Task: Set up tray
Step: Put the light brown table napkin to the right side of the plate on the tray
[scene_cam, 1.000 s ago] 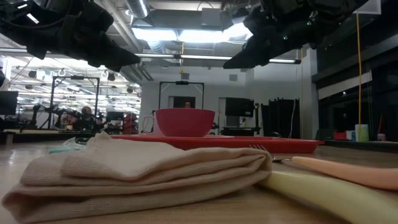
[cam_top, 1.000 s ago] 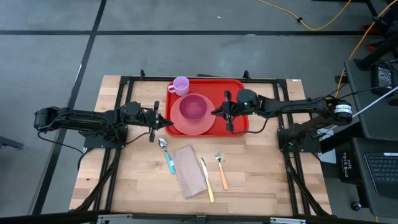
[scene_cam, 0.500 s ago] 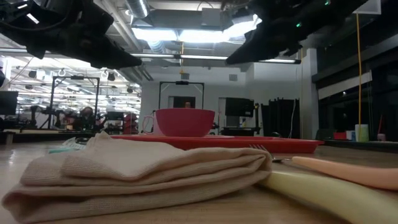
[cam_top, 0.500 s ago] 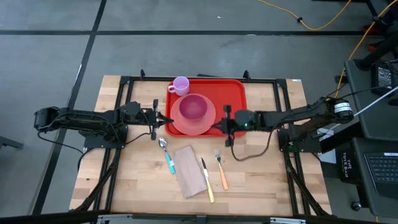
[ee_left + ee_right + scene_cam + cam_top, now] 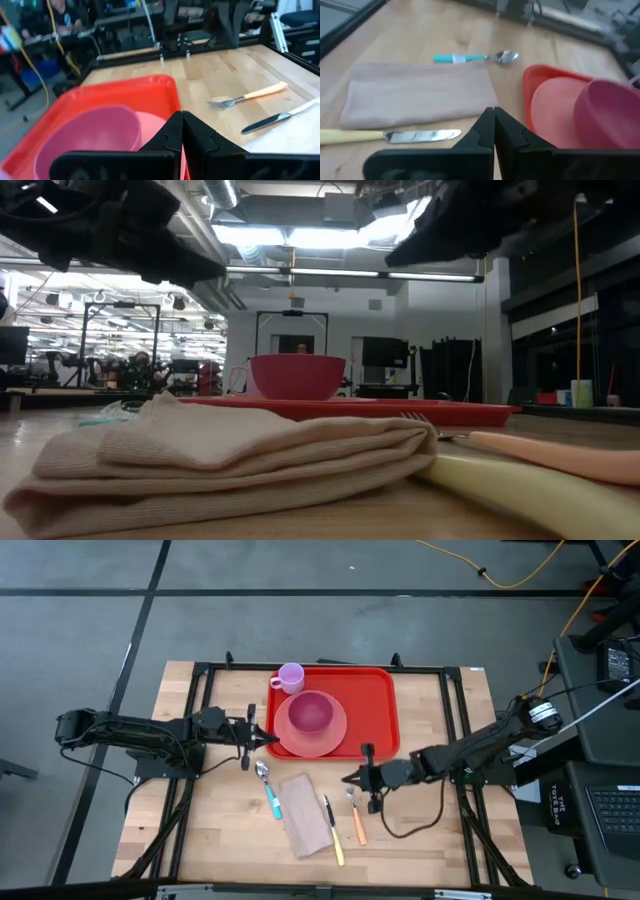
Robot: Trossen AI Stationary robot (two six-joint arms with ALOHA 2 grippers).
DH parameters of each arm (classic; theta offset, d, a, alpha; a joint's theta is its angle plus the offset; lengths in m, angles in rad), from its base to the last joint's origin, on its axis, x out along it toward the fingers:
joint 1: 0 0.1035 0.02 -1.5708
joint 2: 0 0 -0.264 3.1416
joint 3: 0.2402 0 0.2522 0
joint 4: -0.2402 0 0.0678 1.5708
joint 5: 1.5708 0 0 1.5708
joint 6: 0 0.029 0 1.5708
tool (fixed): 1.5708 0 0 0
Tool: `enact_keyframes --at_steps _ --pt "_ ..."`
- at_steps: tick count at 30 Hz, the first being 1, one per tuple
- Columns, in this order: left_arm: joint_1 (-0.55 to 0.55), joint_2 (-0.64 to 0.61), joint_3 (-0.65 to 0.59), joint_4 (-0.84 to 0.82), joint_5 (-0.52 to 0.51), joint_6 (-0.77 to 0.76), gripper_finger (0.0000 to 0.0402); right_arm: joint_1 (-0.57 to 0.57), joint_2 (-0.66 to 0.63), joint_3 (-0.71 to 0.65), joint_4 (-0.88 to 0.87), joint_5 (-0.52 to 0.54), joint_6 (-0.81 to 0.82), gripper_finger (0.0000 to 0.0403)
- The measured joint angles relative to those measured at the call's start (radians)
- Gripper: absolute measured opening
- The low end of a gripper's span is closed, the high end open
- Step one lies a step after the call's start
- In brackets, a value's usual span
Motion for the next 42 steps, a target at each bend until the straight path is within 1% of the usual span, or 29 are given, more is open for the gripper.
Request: enact_keyframes --at_steps 4,7,10,14,16,20,24,29,31,35,38,42 --pt "-0.071 0.0 0.0 0.049 -0.053 0.031 0.0001 0.059 0.075 0.032 -0.003 0.035 0.1 0.0003" --pt "-0.123 0.0 0.0 0.068 -0.071 0.025 0.0001 0.103 0.142 0.109 -0.034 0.037 0.104 0.0003" --pt "-0.173 0.0 0.0 0.067 -0.122 0.025 0.0002 0.137 0.209 0.218 -0.126 0.042 0.097 0.0003" --pt "-0.221 0.0 0.0 0.063 -0.205 0.025 0.0001 0.159 0.31 0.381 -0.303 0.053 0.099 0.0003" --pt "-0.237 0.0 0.0 0.067 -0.223 0.026 0.0002 0.163 0.367 0.463 -0.399 0.061 0.097 0.0003" --pt "-0.26 0.0 0.0 0.06 -0.219 0.025 0.0003 0.163 0.475 0.617 -0.555 0.065 0.095 0.0004" --pt "-0.273 0.0 0.0 0.048 -0.203 0.029 0.0003 0.173 0.56 0.762 -0.669 0.07 0.099 0.0005" --pt "-0.28 0.0 0.0 0.036 -0.203 0.076 0.0003 0.218 0.634 0.911 -0.779 0.12 0.101 0.0005" --pt "-0.28 0.0 0.0 0.041 -0.203 0.099 0.0003 0.238 0.655 0.96 -0.848 0.122 0.12 0.0005" --pt "-0.28 0.0 0.0 0.043 -0.203 0.121 0.0003 0.276 0.702 1.05 -0.909 0.123 0.183 0.0004" --pt "-0.28 0.0 0.0 0.046 -0.202 0.121 0.0003 0.3 0.735 1.104 -0.914 0.123 0.185 0.0005" --pt "-0.28 0.0 0.0 0.054 -0.202 0.121 0.0003 0.316 0.758 1.126 -0.927 0.123 0.182 0.0006"
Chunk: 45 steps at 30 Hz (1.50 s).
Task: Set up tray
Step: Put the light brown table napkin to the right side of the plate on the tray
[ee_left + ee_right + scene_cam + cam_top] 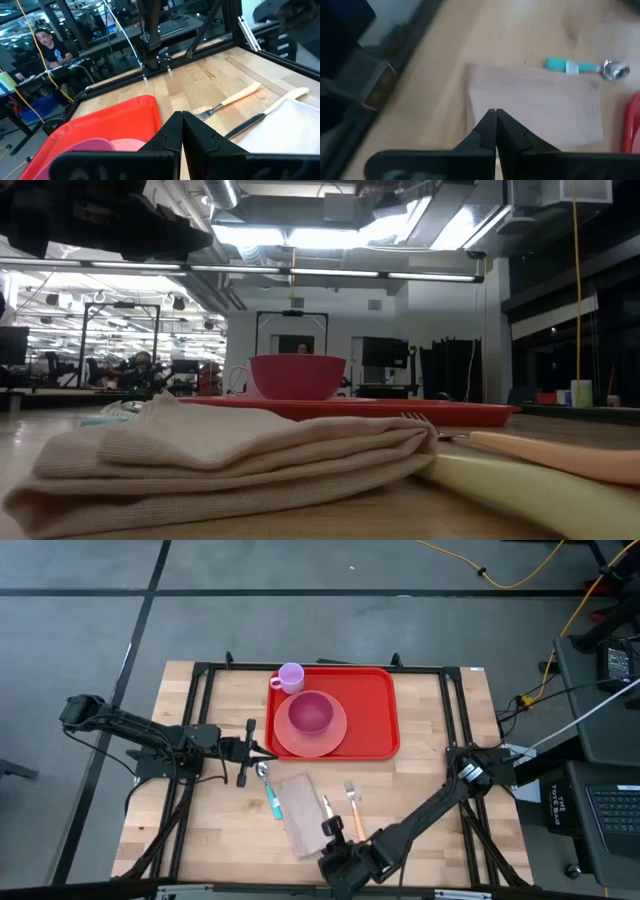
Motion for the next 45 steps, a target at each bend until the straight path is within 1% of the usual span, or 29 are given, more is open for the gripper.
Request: enact_keyframes --at_steps 5,14,19,27,32,37,45 --pt "0.0 0.0 0.0 0.006 0.0 0.0 0.0003 0.0 0.0 -0.008 -0.02 0.001 0.048 0.0013" --pt "0.0 0.0 0.0 0.002 0.0 0.0 0.0003 -0.011 0.0 -0.01 -0.022 0.0 0.043 0.0042" --pt "0.0 0.0 0.0 0.002 0.0 -0.001 0.0003 -0.013 0.001 -0.035 -0.015 -0.016 0.043 0.0076" --pt "0.0 0.0 0.0 0.002 0.0 -0.001 0.0003 -0.017 0.004 -0.147 0.121 -0.018 0.037 0.0146" --pt "0.0 0.0 0.0 0.002 0.0 -0.001 0.0003 -0.016 0.004 -0.188 0.158 -0.019 0.047 0.0178" --pt "0.0 0.0 0.0 0.002 0.0 -0.001 0.0003 -0.017 0.004 -0.245 0.266 -0.018 0.019 0.0188" --pt "0.0 0.0 0.0 0.002 0.0 -0.001 0.0003 -0.016 0.004 -0.306 0.276 -0.018 0.017 0.0188"
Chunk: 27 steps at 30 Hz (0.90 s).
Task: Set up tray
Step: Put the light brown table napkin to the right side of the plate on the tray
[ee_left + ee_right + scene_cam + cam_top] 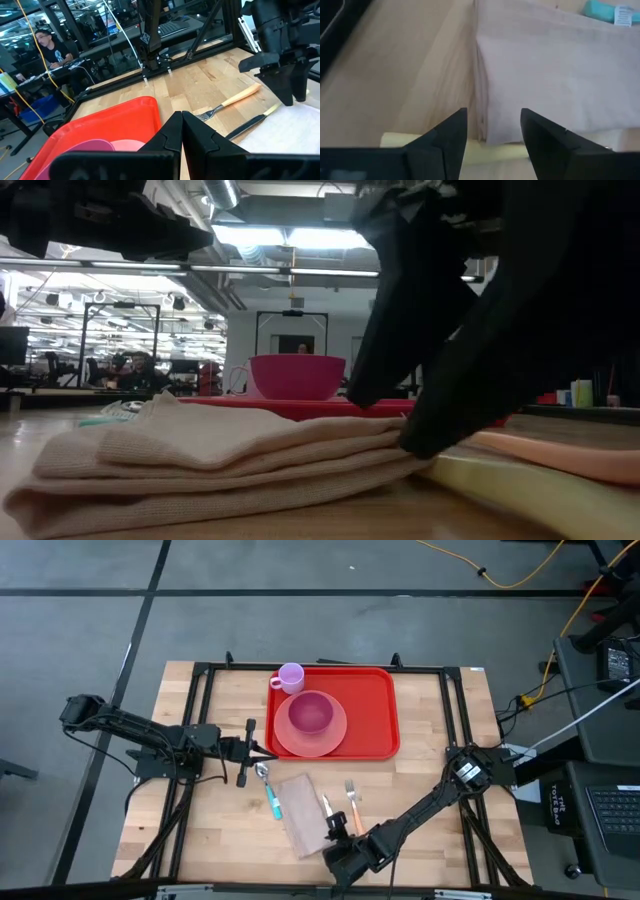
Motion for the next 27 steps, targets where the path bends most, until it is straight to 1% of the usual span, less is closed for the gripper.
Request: enact_keyframes --at_steps 9,17,27 --pt "0.0 0.0 0.0 0.0 0.0 0.0 0.0003 0.0 0.0 0.0 -0.001 0.0 -0.015 0.0188" --pt "0.0 0.0 0.0 0.0 0.0 0.0 0.0003 0.0 0.0 0.0 -0.068 0.0 0.004 0.0188" --pt "0.0 0.0 0.0 0.0 0.0 0.0 0.0003 0.0 0.0 0.0 -0.093 0.001 0.003 0.0188"
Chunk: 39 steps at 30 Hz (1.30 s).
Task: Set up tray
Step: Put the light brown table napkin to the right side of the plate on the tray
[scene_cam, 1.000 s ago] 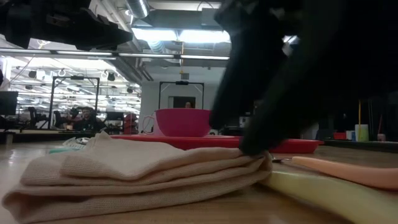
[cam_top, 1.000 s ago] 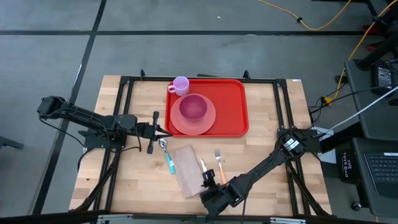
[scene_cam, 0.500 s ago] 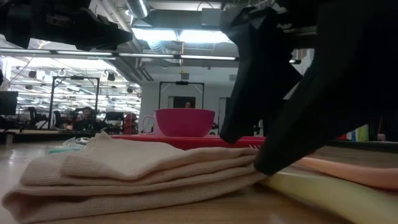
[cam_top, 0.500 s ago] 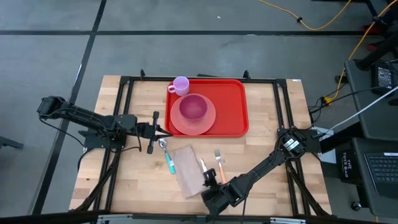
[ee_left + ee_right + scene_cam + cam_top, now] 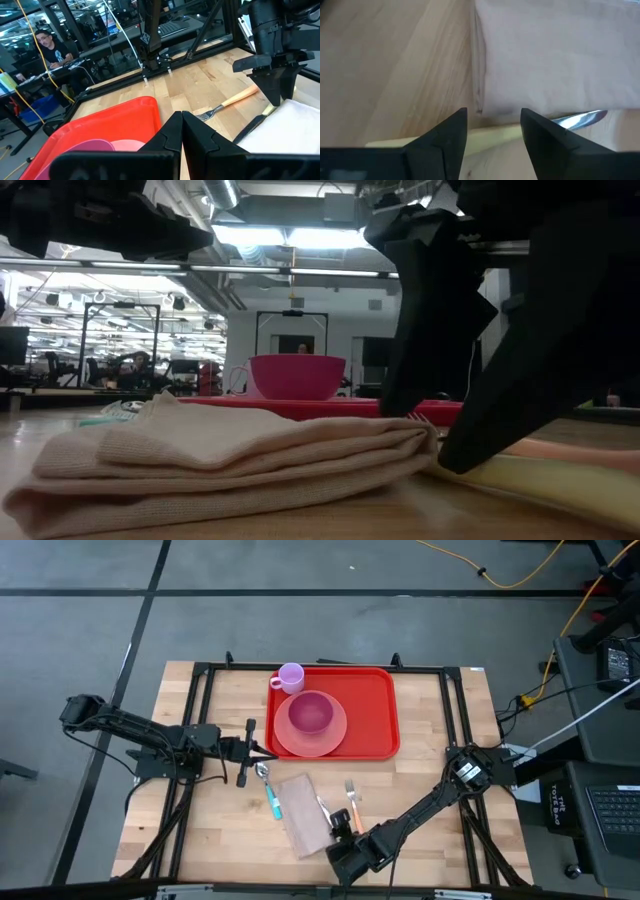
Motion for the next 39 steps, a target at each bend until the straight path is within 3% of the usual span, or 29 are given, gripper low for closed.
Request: enact_keyframes --at_steps 11,39 --pt "0.0 0.0 0.0 -0.001 0.0 0.0 0.0003 0.0 0.01 0.0 -0.054 0.025 -0.017 0.0188" --pt "0.0 0.0 0.0 -0.007 0.0 -0.018 0.0003 0.005 0.023 0.001 0.042 0.116 -0.133 0.0188"
